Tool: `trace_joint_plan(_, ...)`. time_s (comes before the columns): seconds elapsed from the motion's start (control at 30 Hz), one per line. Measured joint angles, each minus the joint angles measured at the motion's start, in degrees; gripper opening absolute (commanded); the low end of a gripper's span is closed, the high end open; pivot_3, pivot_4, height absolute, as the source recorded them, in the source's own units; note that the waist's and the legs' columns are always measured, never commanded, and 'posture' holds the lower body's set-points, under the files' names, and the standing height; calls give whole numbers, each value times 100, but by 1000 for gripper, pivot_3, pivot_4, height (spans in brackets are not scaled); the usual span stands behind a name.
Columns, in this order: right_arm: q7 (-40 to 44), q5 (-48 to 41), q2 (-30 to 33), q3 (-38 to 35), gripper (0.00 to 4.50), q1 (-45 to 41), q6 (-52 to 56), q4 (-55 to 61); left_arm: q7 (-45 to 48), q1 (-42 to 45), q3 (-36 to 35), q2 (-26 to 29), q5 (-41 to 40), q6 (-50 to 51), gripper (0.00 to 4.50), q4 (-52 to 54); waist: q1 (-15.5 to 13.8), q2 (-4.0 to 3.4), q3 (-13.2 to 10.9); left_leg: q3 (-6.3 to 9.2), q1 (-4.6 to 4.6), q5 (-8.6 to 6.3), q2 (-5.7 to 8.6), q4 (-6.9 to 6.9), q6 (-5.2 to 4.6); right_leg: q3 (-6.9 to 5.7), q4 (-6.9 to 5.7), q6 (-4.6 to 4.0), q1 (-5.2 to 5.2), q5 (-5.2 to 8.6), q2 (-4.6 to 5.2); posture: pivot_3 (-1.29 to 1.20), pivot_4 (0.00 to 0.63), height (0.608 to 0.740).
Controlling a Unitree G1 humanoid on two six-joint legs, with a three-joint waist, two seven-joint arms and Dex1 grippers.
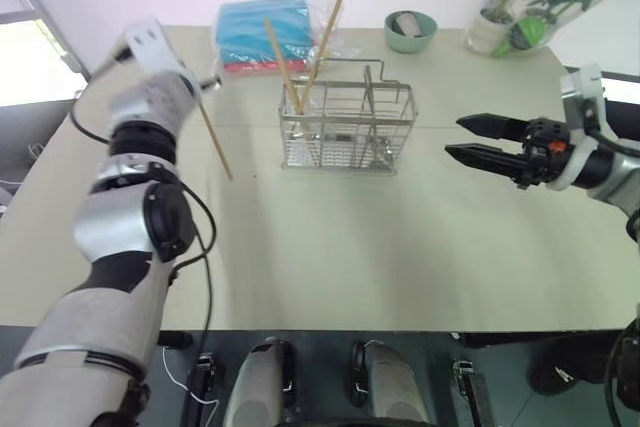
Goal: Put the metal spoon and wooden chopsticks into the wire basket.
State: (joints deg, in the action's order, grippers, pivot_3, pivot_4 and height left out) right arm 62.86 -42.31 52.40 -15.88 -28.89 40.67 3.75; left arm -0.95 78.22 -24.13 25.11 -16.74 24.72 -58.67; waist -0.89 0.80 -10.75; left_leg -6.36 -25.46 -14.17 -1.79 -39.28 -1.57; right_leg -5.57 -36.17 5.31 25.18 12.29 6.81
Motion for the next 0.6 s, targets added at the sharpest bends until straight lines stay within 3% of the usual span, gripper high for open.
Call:
trace_joint_plan(0.1, -4, 26, 44, -13, 3394, -97, 5, -71, 1290, 73, -201, 133, -642, -243, 123, 947, -7, 3, -2, 3, -3, -1, 2, -4, -1, 0, 4, 0, -4, 0, 2, 0, 150, 715)
trace_joint_plan(0.2, -21, 25, 44, -16, 3394, -100, 15, -72, 2016, 370, -256, 66, -1194, -142, 123, 1710, 0, 4, -2, 3, 0, -1, 2, -4, -2, 0, 3, 0, -8, 0, 1, 0, 150, 715)
trace_joint_plan(0.37, -123, 2, 35, -38, 3394, -39, 21, -34, 2455, 416, 169, -565, -1373, -43, 123, 2461, -3, -3, 2, 1, 20, 0, 3, -10, -4, 0, 1, 1, -34, 0, -5, 0, 150, 715)
trace_joint_plan(0.6, -298, -159, 31, -244, 3394, 147, 117, 145, 2605, -64, 1021, -1232, -940, -342, 123, 2514, 38, -2, 1, 1, 16, 0, 4, -9, -7, 1, 2, 1, -21, 1, -12, 0, 150, 715)
